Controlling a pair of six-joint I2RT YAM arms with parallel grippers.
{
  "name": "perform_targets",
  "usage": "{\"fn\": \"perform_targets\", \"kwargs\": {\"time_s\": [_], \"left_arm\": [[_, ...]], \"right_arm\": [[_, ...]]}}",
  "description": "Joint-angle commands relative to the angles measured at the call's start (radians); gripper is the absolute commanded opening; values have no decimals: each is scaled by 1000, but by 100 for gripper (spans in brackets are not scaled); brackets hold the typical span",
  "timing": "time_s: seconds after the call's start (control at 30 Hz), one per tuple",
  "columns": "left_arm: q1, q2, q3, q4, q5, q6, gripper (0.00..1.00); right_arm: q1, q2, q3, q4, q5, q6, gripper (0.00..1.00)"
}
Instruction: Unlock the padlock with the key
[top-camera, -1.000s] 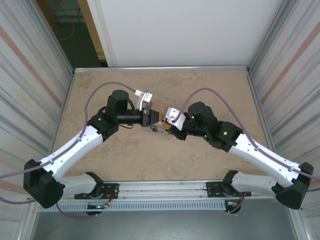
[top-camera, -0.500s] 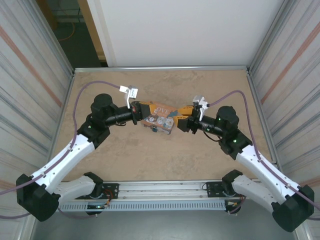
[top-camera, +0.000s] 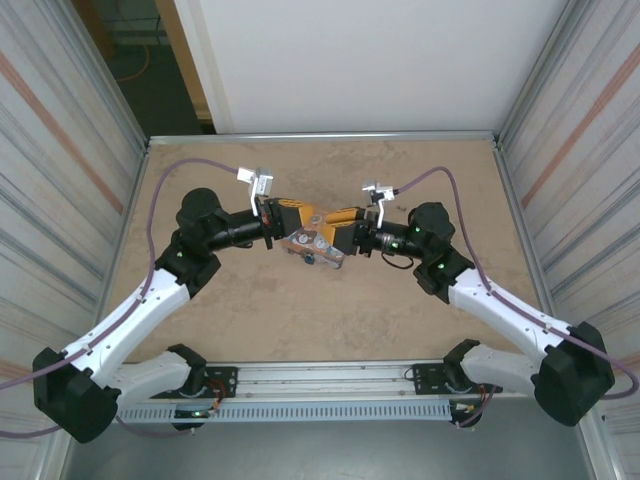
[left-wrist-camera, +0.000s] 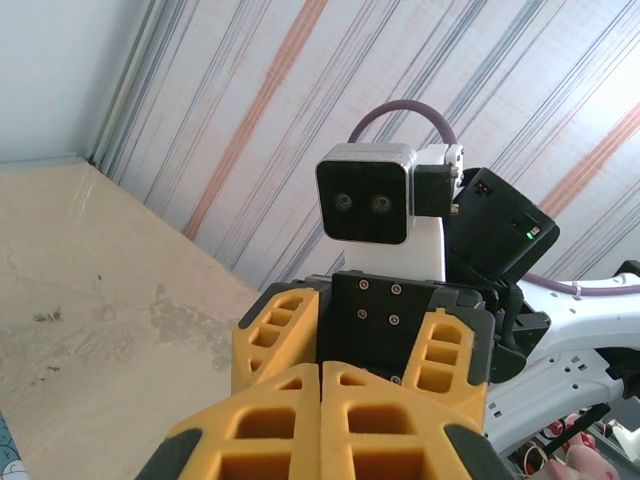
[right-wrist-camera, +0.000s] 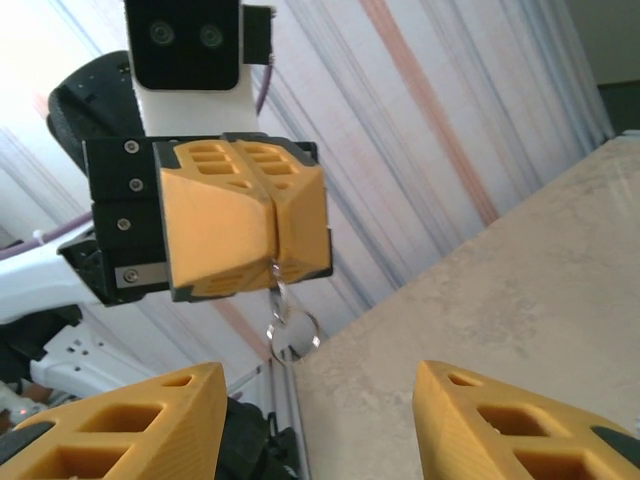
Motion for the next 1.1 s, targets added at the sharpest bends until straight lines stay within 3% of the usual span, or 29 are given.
{"fn": "perform_targets", "kwargs": {"time_s": [0.0,1.07], "left_arm": [[1,-15,-13,39,28,-12,0],[0,-20,-40,78,2,-44,0]], "right_arm": [[21,23,61,65,-30,32,50],[33,80,93,27,-46,40,25]]}}
